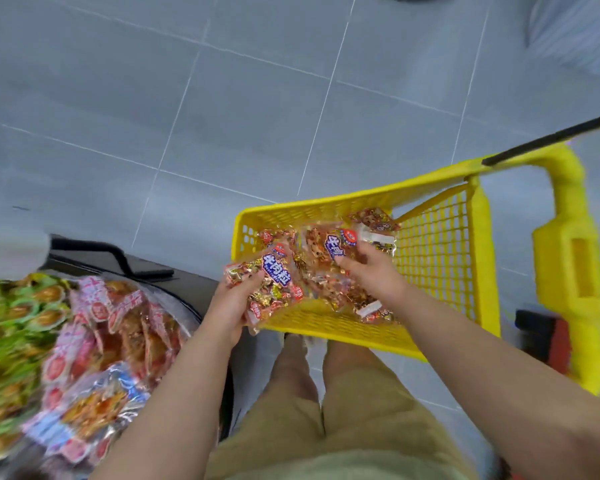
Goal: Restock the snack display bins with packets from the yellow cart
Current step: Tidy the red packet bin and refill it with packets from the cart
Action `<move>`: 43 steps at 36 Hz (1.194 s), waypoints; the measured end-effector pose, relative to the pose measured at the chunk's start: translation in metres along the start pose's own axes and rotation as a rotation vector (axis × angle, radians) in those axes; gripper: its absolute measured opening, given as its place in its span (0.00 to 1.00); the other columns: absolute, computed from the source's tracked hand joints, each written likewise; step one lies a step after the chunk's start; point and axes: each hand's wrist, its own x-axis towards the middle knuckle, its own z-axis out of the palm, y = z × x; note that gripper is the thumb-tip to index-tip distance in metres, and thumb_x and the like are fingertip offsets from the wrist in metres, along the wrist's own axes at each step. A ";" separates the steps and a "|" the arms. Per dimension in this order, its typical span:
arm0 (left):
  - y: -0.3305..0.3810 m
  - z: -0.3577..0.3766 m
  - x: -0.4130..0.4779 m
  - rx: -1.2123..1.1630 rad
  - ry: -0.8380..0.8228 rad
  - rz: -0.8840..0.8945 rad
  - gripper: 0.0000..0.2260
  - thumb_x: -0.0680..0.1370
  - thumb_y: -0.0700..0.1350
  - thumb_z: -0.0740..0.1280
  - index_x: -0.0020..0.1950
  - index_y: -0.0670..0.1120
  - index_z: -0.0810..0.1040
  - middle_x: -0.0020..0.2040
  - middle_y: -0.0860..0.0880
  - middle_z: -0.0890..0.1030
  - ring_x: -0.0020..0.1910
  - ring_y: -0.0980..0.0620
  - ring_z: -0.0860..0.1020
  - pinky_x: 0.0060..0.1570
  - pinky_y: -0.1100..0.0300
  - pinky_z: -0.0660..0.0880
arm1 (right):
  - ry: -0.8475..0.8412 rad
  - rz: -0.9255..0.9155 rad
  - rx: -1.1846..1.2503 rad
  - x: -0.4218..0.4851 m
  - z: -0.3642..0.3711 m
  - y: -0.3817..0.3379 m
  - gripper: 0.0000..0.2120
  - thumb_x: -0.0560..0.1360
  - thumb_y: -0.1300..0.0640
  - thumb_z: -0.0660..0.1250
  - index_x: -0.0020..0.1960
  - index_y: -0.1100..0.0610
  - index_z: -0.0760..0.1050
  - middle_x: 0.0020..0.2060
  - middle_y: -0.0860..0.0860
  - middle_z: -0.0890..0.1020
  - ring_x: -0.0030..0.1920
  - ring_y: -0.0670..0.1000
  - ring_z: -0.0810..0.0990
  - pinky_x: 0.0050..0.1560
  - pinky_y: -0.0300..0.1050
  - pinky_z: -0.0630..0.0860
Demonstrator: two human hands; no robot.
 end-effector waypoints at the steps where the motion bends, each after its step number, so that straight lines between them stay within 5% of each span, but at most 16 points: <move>1: 0.004 0.000 -0.008 -0.015 -0.015 0.006 0.11 0.76 0.41 0.69 0.58 0.48 0.77 0.55 0.41 0.83 0.52 0.41 0.82 0.54 0.40 0.77 | -0.005 -0.055 -0.013 -0.010 0.003 -0.009 0.26 0.75 0.53 0.68 0.71 0.57 0.67 0.67 0.54 0.73 0.65 0.52 0.73 0.66 0.47 0.70; 5: 0.019 -0.004 -0.044 -0.120 -0.080 0.000 0.17 0.77 0.45 0.66 0.65 0.43 0.75 0.57 0.40 0.81 0.42 0.46 0.84 0.33 0.55 0.81 | -0.108 -0.300 -0.050 -0.056 0.021 -0.044 0.23 0.74 0.61 0.69 0.67 0.51 0.69 0.63 0.49 0.74 0.60 0.41 0.72 0.60 0.24 0.64; 7: 0.025 -0.008 -0.063 -0.163 -0.102 0.020 0.18 0.77 0.45 0.66 0.66 0.42 0.75 0.58 0.40 0.81 0.45 0.45 0.84 0.36 0.53 0.82 | -0.195 -0.415 -0.107 -0.076 0.031 -0.053 0.26 0.73 0.65 0.69 0.68 0.53 0.67 0.68 0.47 0.68 0.68 0.42 0.64 0.63 0.21 0.55; 11: 0.028 -0.021 -0.101 -0.190 -0.086 0.159 0.13 0.77 0.41 0.66 0.61 0.42 0.76 0.48 0.41 0.85 0.43 0.44 0.85 0.34 0.52 0.81 | -0.385 -0.500 -0.141 -0.111 0.037 -0.068 0.24 0.73 0.60 0.70 0.65 0.42 0.69 0.72 0.40 0.60 0.72 0.37 0.55 0.65 0.25 0.54; 13: 0.023 -0.026 -0.121 -0.209 -0.044 0.197 0.12 0.77 0.41 0.67 0.60 0.43 0.77 0.49 0.41 0.85 0.44 0.43 0.84 0.39 0.48 0.82 | -0.414 -0.517 -0.105 -0.125 0.040 -0.076 0.16 0.75 0.57 0.66 0.61 0.45 0.74 0.71 0.41 0.63 0.71 0.39 0.59 0.65 0.27 0.57; 16: 0.008 -0.033 -0.148 -0.287 0.027 0.244 0.12 0.77 0.41 0.67 0.59 0.43 0.77 0.49 0.42 0.85 0.43 0.44 0.85 0.37 0.50 0.82 | -0.257 -0.493 0.036 -0.137 0.049 -0.081 0.09 0.78 0.59 0.62 0.50 0.59 0.80 0.64 0.49 0.72 0.61 0.43 0.70 0.58 0.25 0.66; 18: -0.007 -0.036 -0.166 -0.357 0.062 0.264 0.14 0.77 0.41 0.68 0.62 0.42 0.76 0.51 0.41 0.84 0.45 0.44 0.84 0.37 0.51 0.82 | -0.174 -0.460 0.061 -0.144 0.053 -0.080 0.03 0.75 0.61 0.68 0.48 0.58 0.78 0.58 0.52 0.76 0.55 0.46 0.75 0.54 0.30 0.72; 21: -0.035 -0.042 -0.189 -0.427 0.152 0.295 0.15 0.76 0.42 0.69 0.62 0.46 0.74 0.48 0.46 0.86 0.41 0.48 0.85 0.32 0.55 0.80 | -0.313 -0.501 -0.100 -0.156 0.058 -0.077 0.18 0.70 0.58 0.74 0.57 0.48 0.75 0.55 0.47 0.76 0.48 0.36 0.76 0.45 0.24 0.70; 24: -0.060 -0.051 -0.208 -0.500 0.195 0.319 0.14 0.76 0.43 0.69 0.60 0.47 0.74 0.47 0.47 0.86 0.41 0.48 0.85 0.30 0.56 0.80 | -0.494 -0.647 -0.485 -0.163 0.066 -0.072 0.39 0.63 0.52 0.78 0.70 0.45 0.65 0.68 0.43 0.61 0.69 0.38 0.59 0.65 0.30 0.55; 27: -0.082 -0.065 -0.229 -0.610 0.246 0.341 0.18 0.76 0.42 0.69 0.65 0.44 0.71 0.48 0.45 0.85 0.40 0.46 0.85 0.29 0.55 0.80 | -0.641 -0.768 -0.767 -0.173 0.084 -0.065 0.51 0.60 0.47 0.79 0.75 0.44 0.53 0.72 0.42 0.48 0.70 0.38 0.47 0.67 0.31 0.47; 30: -0.103 -0.082 -0.251 -0.679 0.317 0.413 0.20 0.76 0.40 0.68 0.68 0.43 0.70 0.46 0.44 0.85 0.39 0.45 0.85 0.30 0.53 0.80 | -0.685 -0.943 -0.686 -0.185 0.111 -0.062 0.40 0.67 0.55 0.76 0.73 0.55 0.60 0.72 0.50 0.58 0.71 0.43 0.56 0.66 0.23 0.48; 32: -0.119 -0.095 -0.265 -0.719 0.386 0.428 0.19 0.77 0.40 0.68 0.67 0.41 0.72 0.41 0.45 0.86 0.35 0.47 0.84 0.28 0.56 0.79 | -0.712 -0.960 -0.584 -0.195 0.131 -0.064 0.30 0.71 0.62 0.72 0.71 0.58 0.65 0.70 0.54 0.67 0.70 0.47 0.64 0.70 0.30 0.54; 34: -0.135 -0.111 -0.278 -0.761 0.448 0.435 0.18 0.77 0.40 0.67 0.66 0.39 0.73 0.39 0.46 0.85 0.33 0.49 0.84 0.27 0.57 0.78 | -0.794 -0.869 -0.504 -0.207 0.151 -0.068 0.25 0.74 0.66 0.67 0.69 0.54 0.67 0.65 0.51 0.73 0.65 0.45 0.71 0.68 0.36 0.63; 37: -0.163 -0.141 -0.299 -0.839 0.516 0.449 0.16 0.77 0.41 0.68 0.64 0.40 0.74 0.44 0.44 0.85 0.36 0.48 0.84 0.31 0.54 0.81 | -0.879 -0.718 -0.432 -0.225 0.183 -0.073 0.18 0.76 0.64 0.65 0.62 0.47 0.72 0.53 0.46 0.80 0.51 0.40 0.77 0.52 0.30 0.72; 41: -0.196 -0.186 -0.329 -0.952 0.582 0.486 0.24 0.75 0.43 0.69 0.70 0.41 0.69 0.58 0.39 0.81 0.46 0.42 0.83 0.42 0.45 0.82 | -0.957 -0.593 -0.418 -0.245 0.232 -0.078 0.19 0.76 0.61 0.66 0.66 0.53 0.70 0.54 0.52 0.81 0.48 0.47 0.80 0.51 0.50 0.79; 43: -0.212 -0.210 -0.344 -0.998 0.605 0.511 0.24 0.75 0.43 0.69 0.70 0.40 0.69 0.57 0.38 0.81 0.42 0.42 0.84 0.35 0.47 0.82 | -1.013 -0.575 -0.443 -0.256 0.259 -0.080 0.19 0.75 0.62 0.67 0.64 0.54 0.69 0.45 0.46 0.84 0.41 0.46 0.83 0.42 0.43 0.81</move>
